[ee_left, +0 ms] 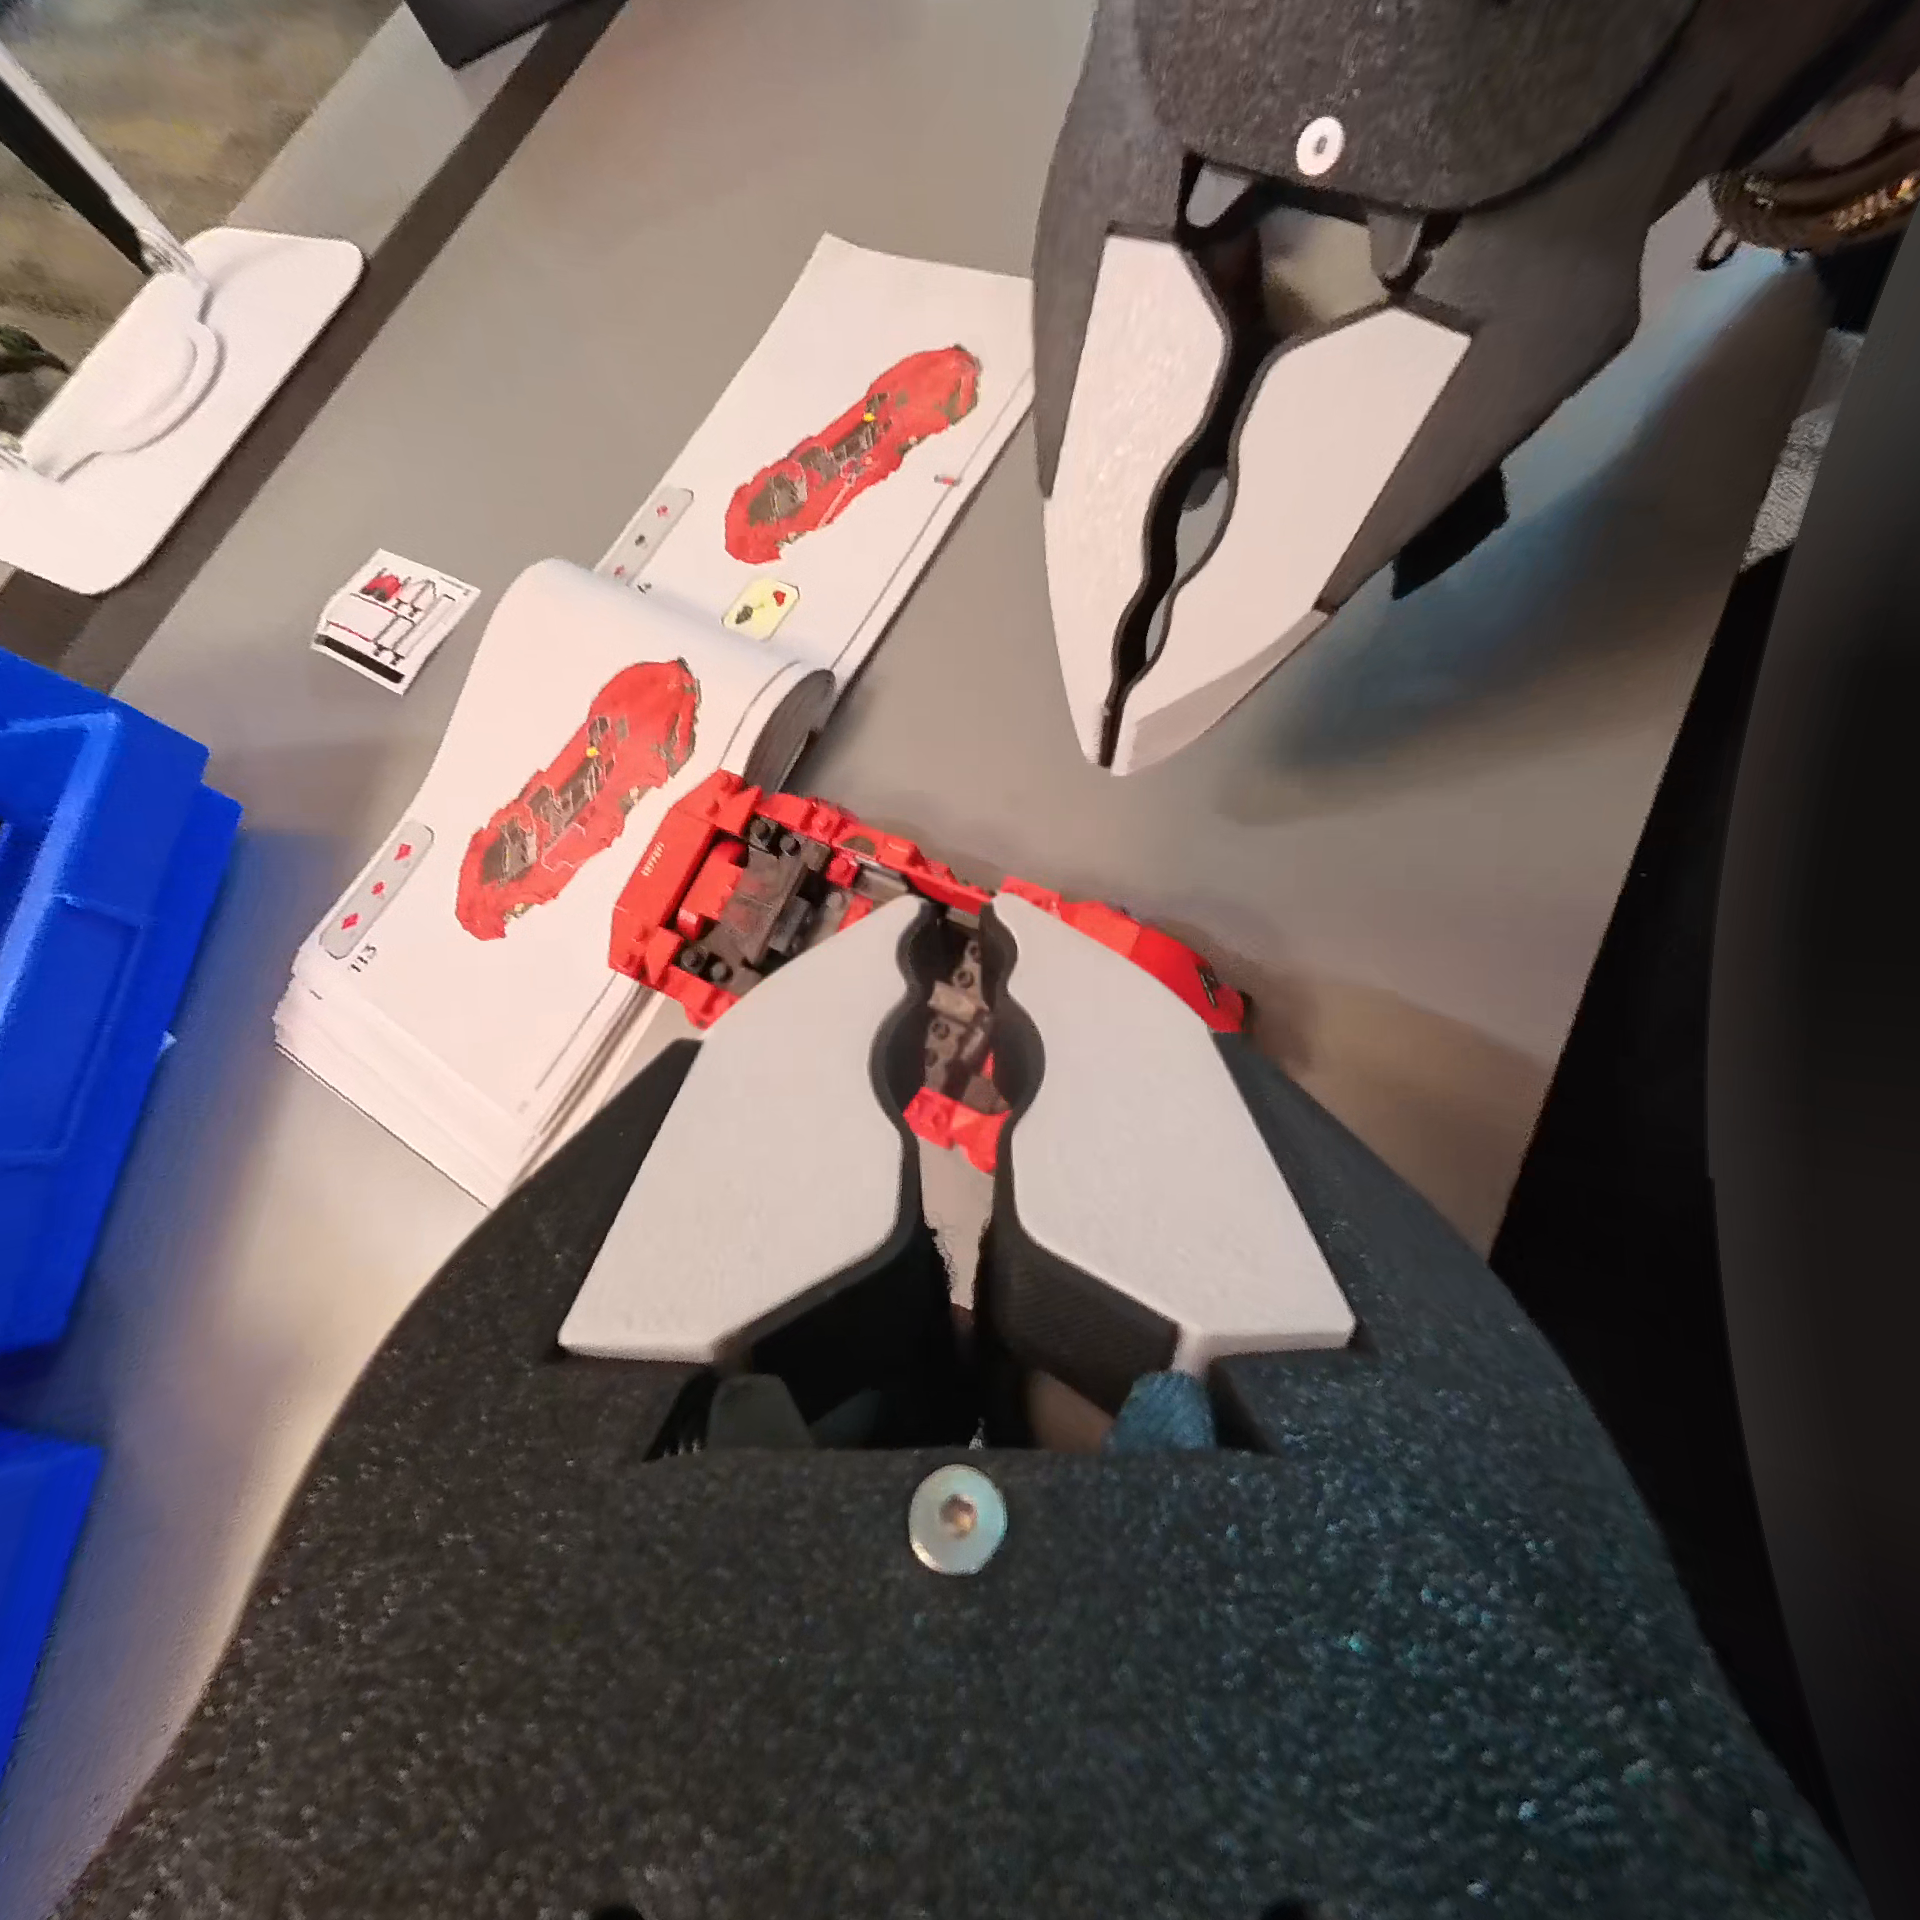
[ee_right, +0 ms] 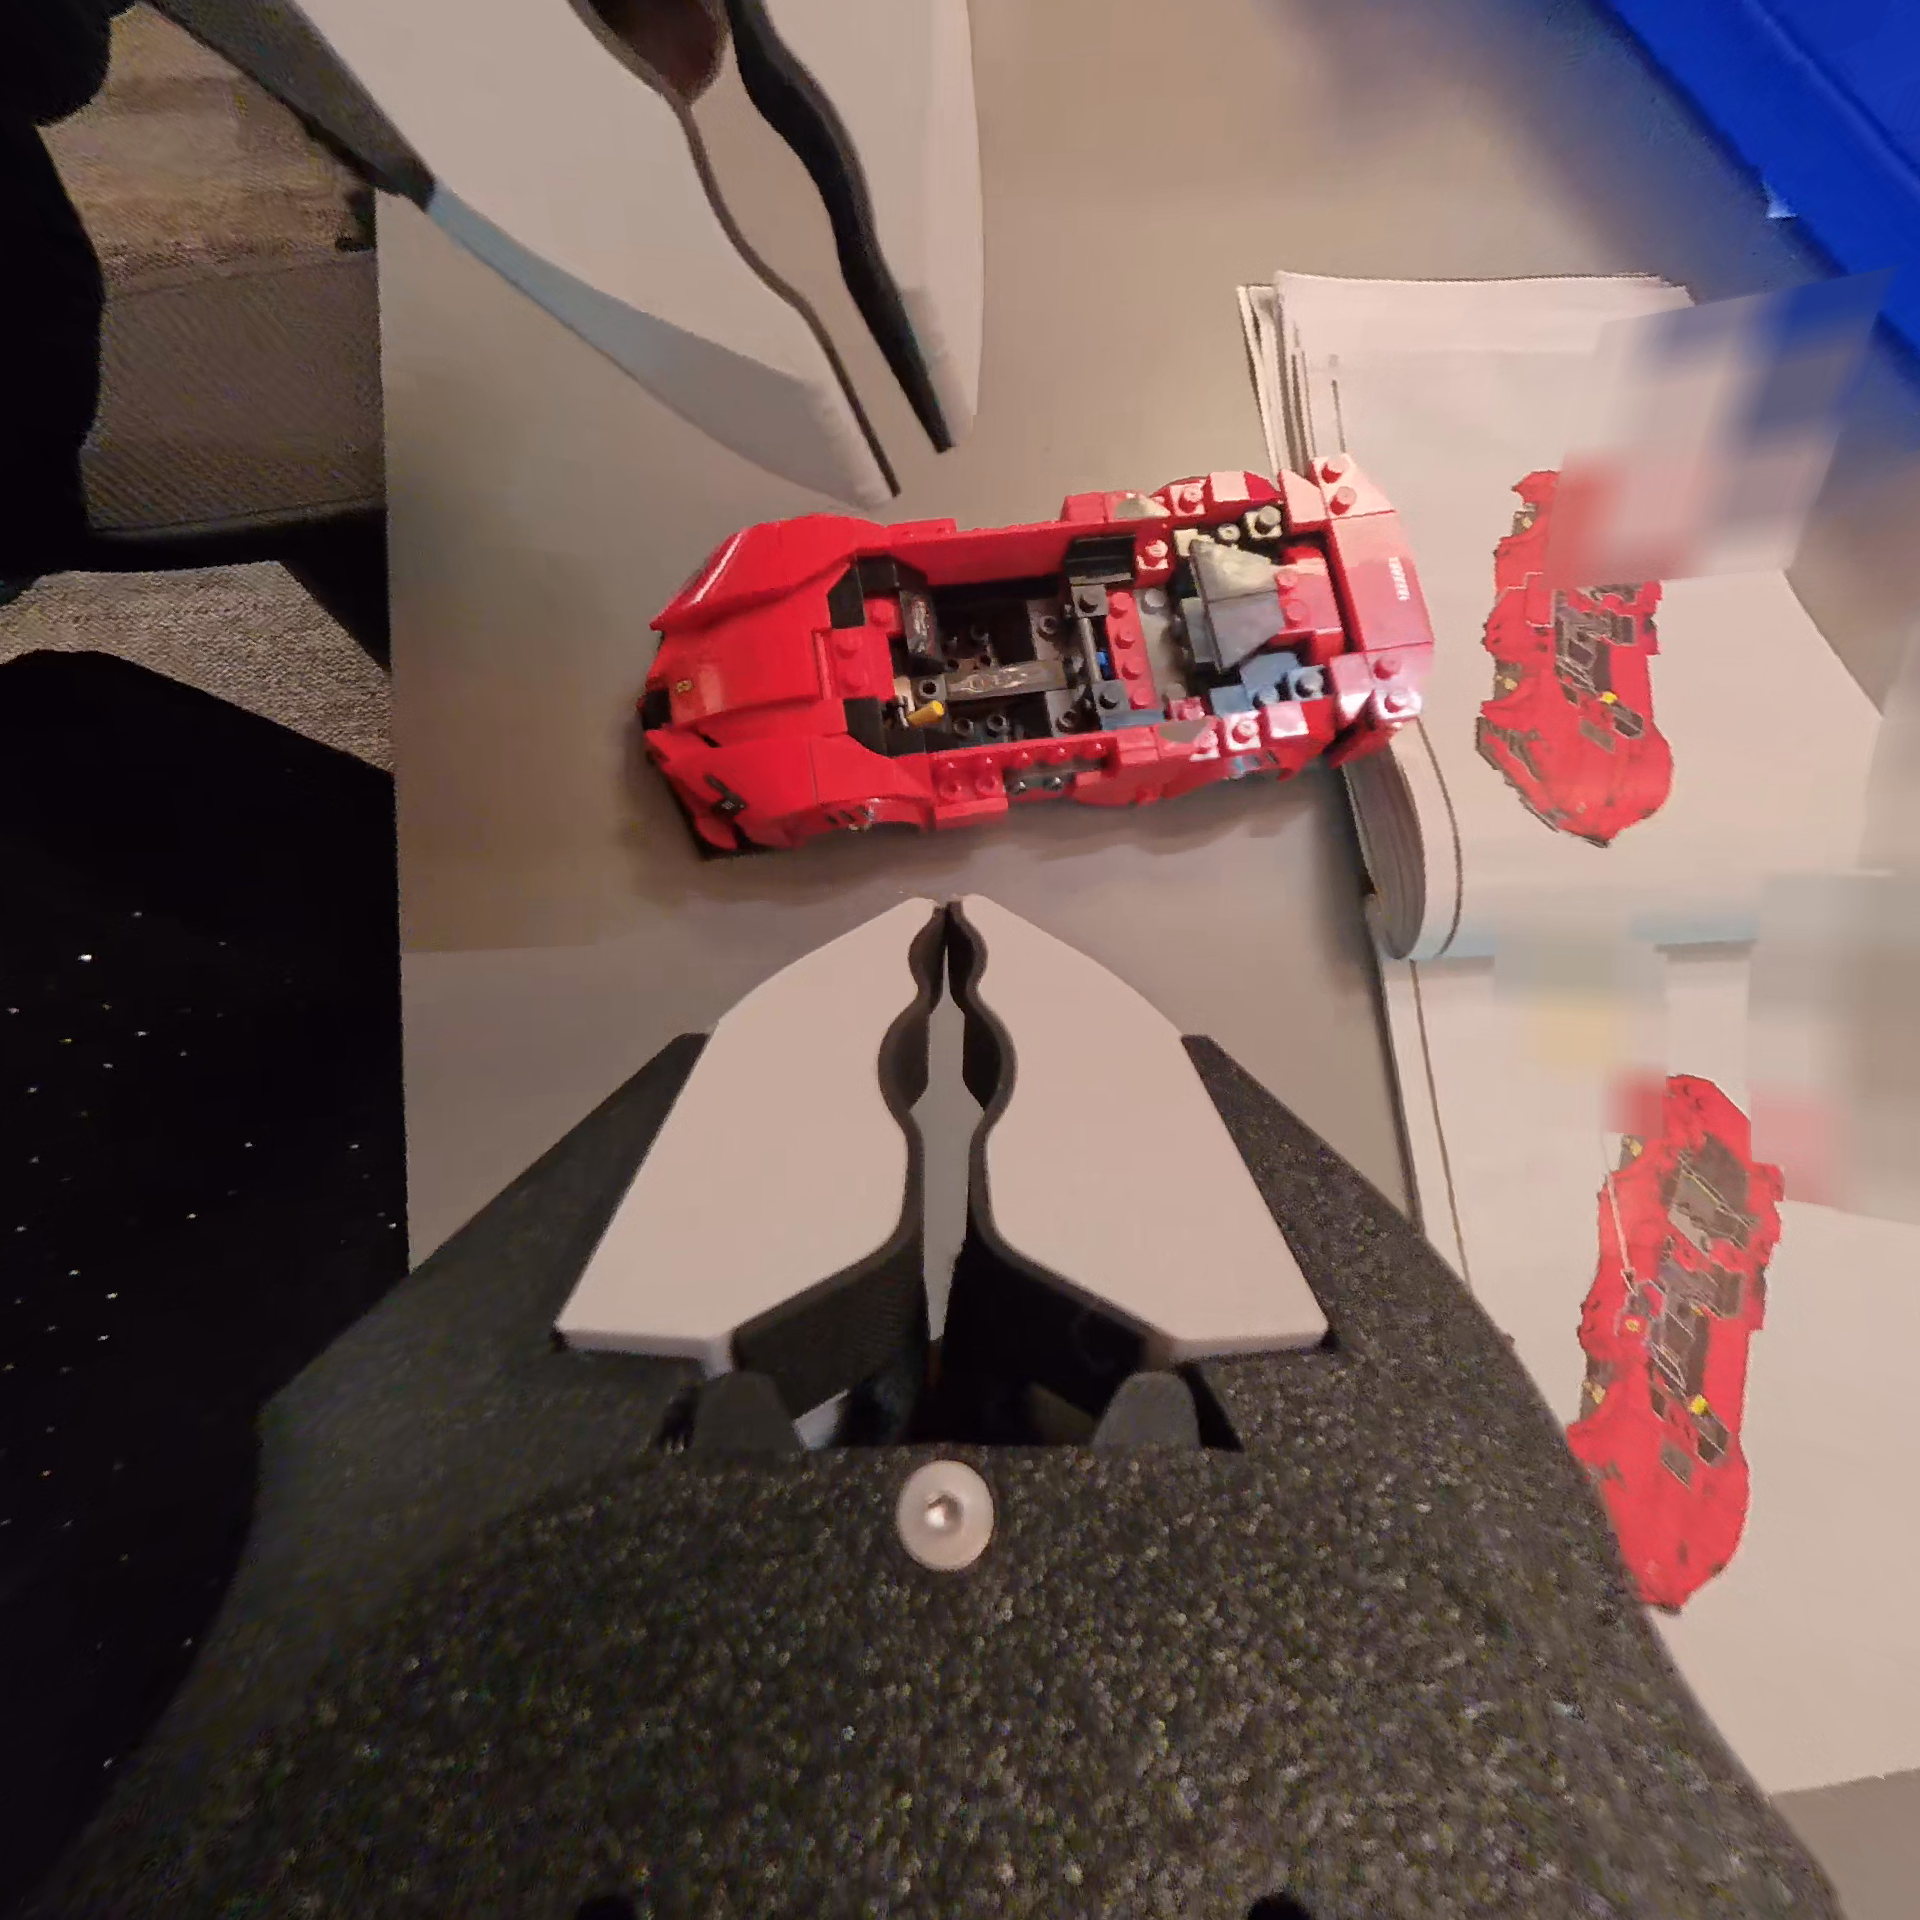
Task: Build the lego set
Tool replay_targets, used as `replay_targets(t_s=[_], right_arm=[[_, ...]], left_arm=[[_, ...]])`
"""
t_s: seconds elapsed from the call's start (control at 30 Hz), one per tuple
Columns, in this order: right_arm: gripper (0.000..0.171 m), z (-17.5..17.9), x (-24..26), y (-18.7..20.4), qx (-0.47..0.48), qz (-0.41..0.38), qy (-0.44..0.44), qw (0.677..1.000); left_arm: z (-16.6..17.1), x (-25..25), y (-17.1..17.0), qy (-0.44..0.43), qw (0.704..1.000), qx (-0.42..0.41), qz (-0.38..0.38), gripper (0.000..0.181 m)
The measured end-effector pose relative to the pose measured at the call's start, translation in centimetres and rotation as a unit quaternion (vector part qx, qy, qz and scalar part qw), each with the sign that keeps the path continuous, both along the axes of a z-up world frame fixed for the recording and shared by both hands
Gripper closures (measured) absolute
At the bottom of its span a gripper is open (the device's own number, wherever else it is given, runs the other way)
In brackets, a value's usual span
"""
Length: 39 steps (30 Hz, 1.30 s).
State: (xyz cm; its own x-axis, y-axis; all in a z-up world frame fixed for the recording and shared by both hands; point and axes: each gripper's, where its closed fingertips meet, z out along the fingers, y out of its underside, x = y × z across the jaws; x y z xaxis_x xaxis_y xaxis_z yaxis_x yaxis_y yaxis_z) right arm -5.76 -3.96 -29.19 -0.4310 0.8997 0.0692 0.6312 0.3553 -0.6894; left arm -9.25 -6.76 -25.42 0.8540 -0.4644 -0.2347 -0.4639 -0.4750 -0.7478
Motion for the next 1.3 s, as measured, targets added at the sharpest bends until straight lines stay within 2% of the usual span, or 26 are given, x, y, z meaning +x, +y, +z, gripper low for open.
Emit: replay_targets(t_s=[0.13,0.2,0.3,0.33,0.4,0.43,0.53,0.57,0.63,0.73,0.8,1.0,1.07,1.2,1.3], right_arm=[[0.171,0.3,0.6,1.5,0.012,-0.031,0.015,0.999],[0.160,1.0,1.0,3.1,0.023,-0.062,0.035,0.997],[0.136,3.0,2.5,6.4,0.021,-0.118,0.073,0.990],[0.126,3.9,3.2,7.6,0.019,-0.139,0.087,0.986],[0.108,5.4,4.8,10.2,0.025,-0.187,0.119,0.975],[0.102,5.8,5.8,11.6,0.033,-0.214,0.133,0.967],[0.095,5.1,8.8,14.6,0.030,-0.273,0.125,0.953],[0.097,4.4,9.8,15.1,0.024,-0.286,0.110,0.952],[0.113,3.0,11.7,15.8,0.016,-0.300,0.088,0.950],[0.133,0.6,13.5,15.3,-0.015,-0.292,0.059,0.954],[0.144,-1.2,14.1,15.0,-0.035,-0.285,0.029,0.957],[0.159,-3.0,12.7,14.4,-0.063,-0.230,-0.006,0.971],[0.160,-3.3,12.3,14.5,-0.065,-0.212,-0.024,0.975],[0.156,-3.7,11.8,14.5,-0.063,-0.182,-0.040,0.980],[0.154,-3.7,11.3,14.3,-0.071,-0.164,-0.036,0.983]], left_arm=[[0.6,-1.1,2.1,0.001,0.998,0.025,0.056,0.163],[1.5,-1.0,4.1,-0.015,0.993,0.065,0.092,0.146],[2.5,1.7,6.9,-0.058,0.991,0.082,0.093,0.116],[2.7,3.0,7.8,-0.074,0.990,0.083,0.085,0.099],[2.7,5.7,10.0,-0.100,0.988,0.080,0.081,0.047],[2.4,7.2,11.1,-0.107,0.988,0.077,0.074,0.035],[0.4,11.3,13.7,-0.090,0.994,0.063,0.028,0.037],[-0.4,12.2,14.4,-0.090,0.994,0.055,0.017,0.046],[-1.7,13.7,14.9,-0.111,0.993,0.035,-0.011,0.074],[-2.5,14.6,14.3,-0.151,0.987,0.027,-0.047,0.128],[-3.0,15.3,13.7,-0.178,0.982,0.011,-0.061,0.130],[-5.2,15.0,13.1,-0.138,0.988,-0.030,-0.059,0.132],[-5.2,14.8,13.6,-0.149,0.988,-0.013,-0.043,0.133],[-5.2,14.8,13.7,-0.163,0.986,-0.013,-0.043,0.147],[-5.1,14.9,13.6,-0.175,0.983,-0.019,-0.045,0.148]])
